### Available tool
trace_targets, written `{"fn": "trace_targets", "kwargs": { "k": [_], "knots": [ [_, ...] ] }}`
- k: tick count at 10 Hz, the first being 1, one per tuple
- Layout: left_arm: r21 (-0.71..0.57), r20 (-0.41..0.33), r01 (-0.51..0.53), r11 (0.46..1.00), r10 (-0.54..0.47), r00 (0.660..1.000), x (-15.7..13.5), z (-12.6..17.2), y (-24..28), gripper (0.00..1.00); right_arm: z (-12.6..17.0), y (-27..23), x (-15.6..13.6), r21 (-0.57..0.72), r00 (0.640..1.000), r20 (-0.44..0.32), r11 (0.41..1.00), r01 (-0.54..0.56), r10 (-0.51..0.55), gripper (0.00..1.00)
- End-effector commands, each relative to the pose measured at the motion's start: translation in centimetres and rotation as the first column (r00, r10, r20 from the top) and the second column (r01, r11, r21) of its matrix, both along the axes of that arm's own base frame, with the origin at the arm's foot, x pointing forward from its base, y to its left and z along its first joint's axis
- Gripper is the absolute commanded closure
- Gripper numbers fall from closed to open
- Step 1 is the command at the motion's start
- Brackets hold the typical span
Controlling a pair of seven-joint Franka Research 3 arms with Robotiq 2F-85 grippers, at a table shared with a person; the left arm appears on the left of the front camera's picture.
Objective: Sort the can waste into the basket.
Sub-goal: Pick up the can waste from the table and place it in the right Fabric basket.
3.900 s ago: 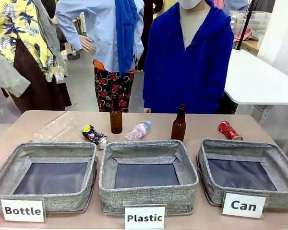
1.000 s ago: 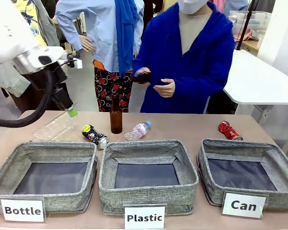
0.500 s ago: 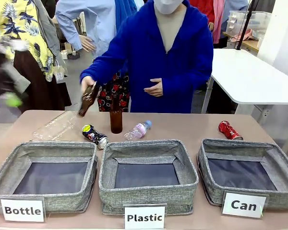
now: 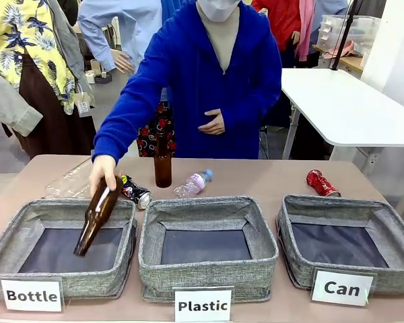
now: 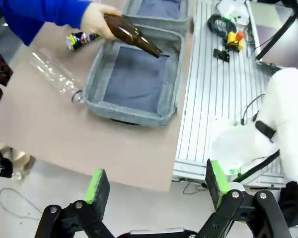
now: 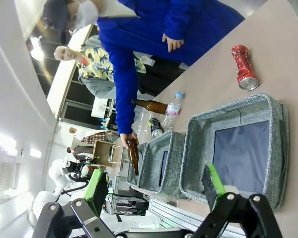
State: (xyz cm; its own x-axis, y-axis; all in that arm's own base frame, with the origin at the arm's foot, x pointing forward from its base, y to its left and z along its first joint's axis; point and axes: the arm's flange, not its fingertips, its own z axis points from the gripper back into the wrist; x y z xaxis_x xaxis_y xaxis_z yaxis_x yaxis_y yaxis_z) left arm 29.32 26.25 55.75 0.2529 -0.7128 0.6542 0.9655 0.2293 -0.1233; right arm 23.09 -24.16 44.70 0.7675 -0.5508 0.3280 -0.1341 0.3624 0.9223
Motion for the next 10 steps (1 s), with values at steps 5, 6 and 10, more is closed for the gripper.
{"fn": "trace_targets", "kwargs": {
  "k": [5,6,10],
  "knots": [
    [-0.047,-0.013,0.023,0.999,-0.024,1.0,1.2,-4.0,-0.1,0.0,0.2,-0.1,0.2,0.004,0.999,0.039,1.0,0.002,-0.002,0.0],
    [-0.022,-0.011,0.028,0.999,-0.028,1.0,1.8,-3.1,-1.1,0.0,0.2,-0.1,0.2,0.004,0.999,0.039,1.0,0.002,-0.002,0.0],
    [0.253,-0.032,0.161,0.954,-0.158,0.987,8.5,0.9,-12.3,0.0,0.2,-0.1,0.2,0.004,0.999,0.039,1.0,0.002,-0.002,0.0]
  ]
}}
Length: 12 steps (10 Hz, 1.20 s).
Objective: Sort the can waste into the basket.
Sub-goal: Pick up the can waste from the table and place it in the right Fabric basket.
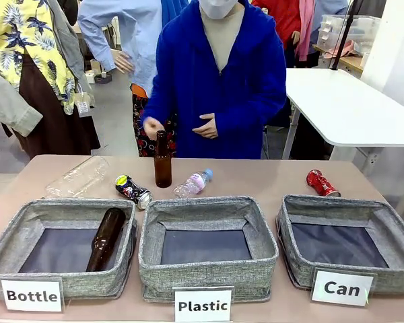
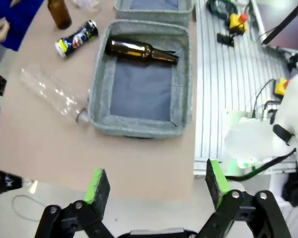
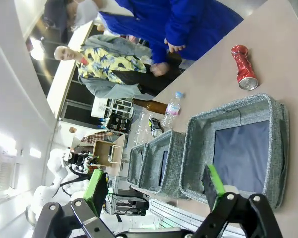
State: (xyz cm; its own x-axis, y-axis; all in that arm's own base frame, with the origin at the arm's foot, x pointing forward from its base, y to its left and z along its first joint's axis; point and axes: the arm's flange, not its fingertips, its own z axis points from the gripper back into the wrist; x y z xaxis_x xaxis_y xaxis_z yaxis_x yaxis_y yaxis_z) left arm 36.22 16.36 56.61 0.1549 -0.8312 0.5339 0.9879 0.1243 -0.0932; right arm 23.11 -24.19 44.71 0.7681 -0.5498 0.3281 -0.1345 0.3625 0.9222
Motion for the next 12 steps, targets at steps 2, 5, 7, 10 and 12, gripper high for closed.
{"fn": "trace_targets", "kwargs": {
  "k": [2,5,7,10,12],
  "knots": [
    [0.235,-0.006,0.207,0.95,-0.211,0.977,5.9,0.1,-11.2,0.0,0.2,-0.1,0.2,0.004,0.999,0.039,1.0,0.003,-0.003,0.0],
    [0.424,-0.014,0.457,0.782,-0.499,0.867,11.0,-3.2,-21.8,0.0,0.2,-0.1,0.2,0.004,0.999,0.039,1.0,0.003,-0.003,0.0],
    [0.448,0.009,0.56,0.697,-0.63,0.776,12.9,-6.0,-26.3,0.0,0.2,-0.1,0.2,0.004,0.999,0.039,1.0,0.003,-0.003,0.0],
    [0.363,0.205,0.477,0.8,-0.568,0.797,15.3,-10.6,-30.4,0.0,0.2,-0.1,0.2,0.004,0.999,0.039,1.0,0.003,-0.003,0.0],
    [0.309,0.263,0.452,0.837,-0.532,0.805,16.5,-13.1,-31.5,0.0,0.2,-0.1,0.2,0.004,0.999,0.039,1.0,0.003,-0.003,0.0]
  ]
}}
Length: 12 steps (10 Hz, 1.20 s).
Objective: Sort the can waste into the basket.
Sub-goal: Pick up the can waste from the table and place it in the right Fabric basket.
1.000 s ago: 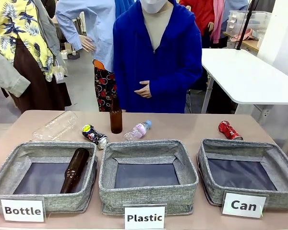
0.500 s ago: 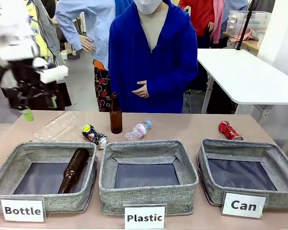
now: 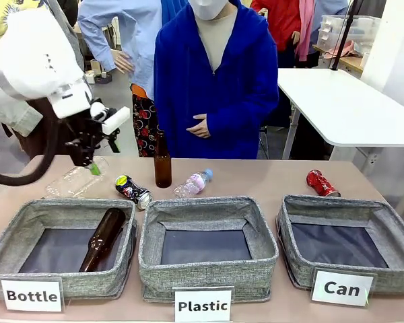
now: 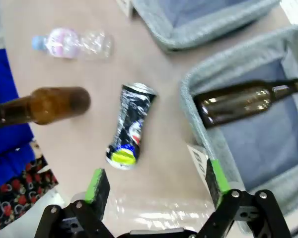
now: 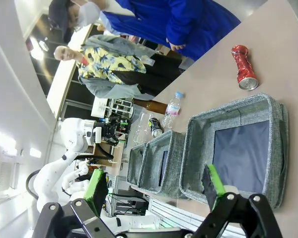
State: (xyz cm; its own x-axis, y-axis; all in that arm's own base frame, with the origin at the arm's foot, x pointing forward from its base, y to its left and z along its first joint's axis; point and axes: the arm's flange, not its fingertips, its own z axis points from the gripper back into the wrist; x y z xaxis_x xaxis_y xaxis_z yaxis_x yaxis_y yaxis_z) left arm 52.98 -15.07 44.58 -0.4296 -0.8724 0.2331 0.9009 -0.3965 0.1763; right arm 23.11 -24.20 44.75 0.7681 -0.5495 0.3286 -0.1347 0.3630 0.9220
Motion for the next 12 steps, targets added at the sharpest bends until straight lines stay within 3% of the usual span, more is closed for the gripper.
{"fn": "trace_targets", "kwargs": {
  "k": [1,2,3,5,6,7,12],
  "knots": [
    [-0.124,-0.002,0.016,0.992,-0.017,1.0,0.3,-1.8,-0.7,0.0,0.1,-0.1,0.2,0.005,0.999,0.038,1.0,0.003,-0.003,0.0],
    [-0.093,-0.111,-0.124,0.988,0.114,0.987,0.9,-1.4,-0.5,0.0,0.1,-0.1,0.2,0.005,0.999,0.038,1.0,0.003,-0.003,0.0],
    [-0.051,-0.003,-0.01,0.999,0.01,1.0,0.3,-1.3,-0.6,0.0,0.1,-0.1,0.2,0.005,0.999,0.038,1.0,0.003,-0.003,0.0],
    [-0.079,-0.043,-0.05,0.996,0.047,0.998,0.7,-2.4,-0.9,0.0,0.1,-0.1,0.2,0.005,0.999,0.038,1.0,0.003,-0.003,0.0],
    [-0.087,0.035,-0.004,0.996,0.007,0.999,0.1,-2.9,-1.4,0.0,0.1,-0.1,0.2,0.005,0.999,0.038,1.0,0.003,-0.003,0.0],
    [-0.098,0.065,-0.035,0.995,0.041,0.997,0.7,-3.8,-1.9,0.0,0.1,-0.1,0.2,0.005,0.999,0.038,1.0,0.003,-0.003,0.0],
    [-0.04,0.092,-0.128,0.991,0.131,0.987,4.3,-6.9,-2.7,0.0,0.1,-0.1,0.2,0.005,0.999,0.038,1.0,0.003,-0.003,0.0]
  ]
}}
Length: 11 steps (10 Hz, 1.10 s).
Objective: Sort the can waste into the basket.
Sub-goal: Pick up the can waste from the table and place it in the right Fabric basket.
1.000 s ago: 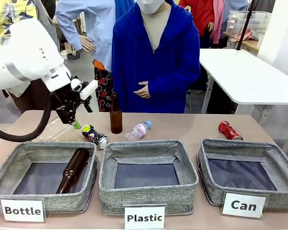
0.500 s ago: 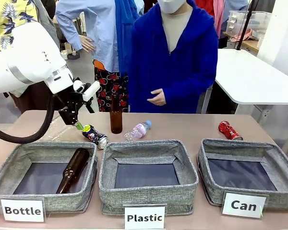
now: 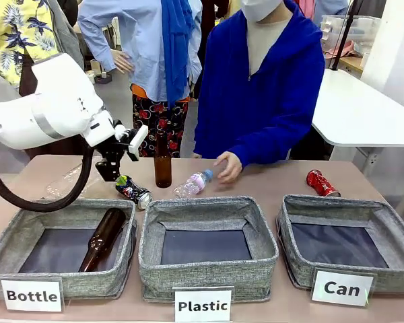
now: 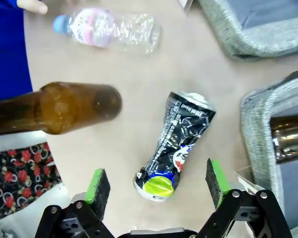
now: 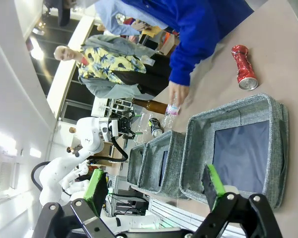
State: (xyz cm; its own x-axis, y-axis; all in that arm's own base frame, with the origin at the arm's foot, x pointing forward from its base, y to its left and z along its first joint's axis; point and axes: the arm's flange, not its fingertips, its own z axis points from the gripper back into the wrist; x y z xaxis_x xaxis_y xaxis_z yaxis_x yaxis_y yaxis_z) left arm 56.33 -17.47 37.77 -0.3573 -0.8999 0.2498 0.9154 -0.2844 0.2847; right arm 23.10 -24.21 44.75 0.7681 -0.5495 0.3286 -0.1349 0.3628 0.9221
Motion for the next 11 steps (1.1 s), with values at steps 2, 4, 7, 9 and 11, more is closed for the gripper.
{"fn": "trace_targets", "kwargs": {
  "k": [2,4,7,9,11],
  "knots": [
    [0.077,-0.07,0.008,0.997,-0.003,0.998,2.4,-2.0,-0.2,0.0,0.1,-0.1,0.2,0.004,0.999,0.038,1.0,0.003,-0.003,0.0],
    [0.136,-0.111,0.044,0.99,-0.029,0.993,3.2,-4.0,-0.2,0.0,0.1,-0.1,0.2,0.004,0.999,0.038,1.0,0.003,-0.003,0.0],
    [0.168,-0.113,0.051,0.984,-0.032,0.993,4.1,-6.0,-0.9,0.0,0.1,-0.1,0.2,0.004,0.999,0.038,1.0,0.003,-0.003,0.0],
    [0.159,-0.094,0.051,0.986,-0.037,0.995,4.7,-6.4,-1.2,0.0,0.1,-0.1,0.2,0.004,0.999,0.038,1.0,0.003,-0.003,0.0],
    [0.175,-0.105,0.048,0.983,-0.03,0.994,4.7,-6.5,-1.2,0.6,0.1,-0.1,0.2,0.004,0.999,0.038,1.0,0.003,-0.003,0.0]
  ]
}}
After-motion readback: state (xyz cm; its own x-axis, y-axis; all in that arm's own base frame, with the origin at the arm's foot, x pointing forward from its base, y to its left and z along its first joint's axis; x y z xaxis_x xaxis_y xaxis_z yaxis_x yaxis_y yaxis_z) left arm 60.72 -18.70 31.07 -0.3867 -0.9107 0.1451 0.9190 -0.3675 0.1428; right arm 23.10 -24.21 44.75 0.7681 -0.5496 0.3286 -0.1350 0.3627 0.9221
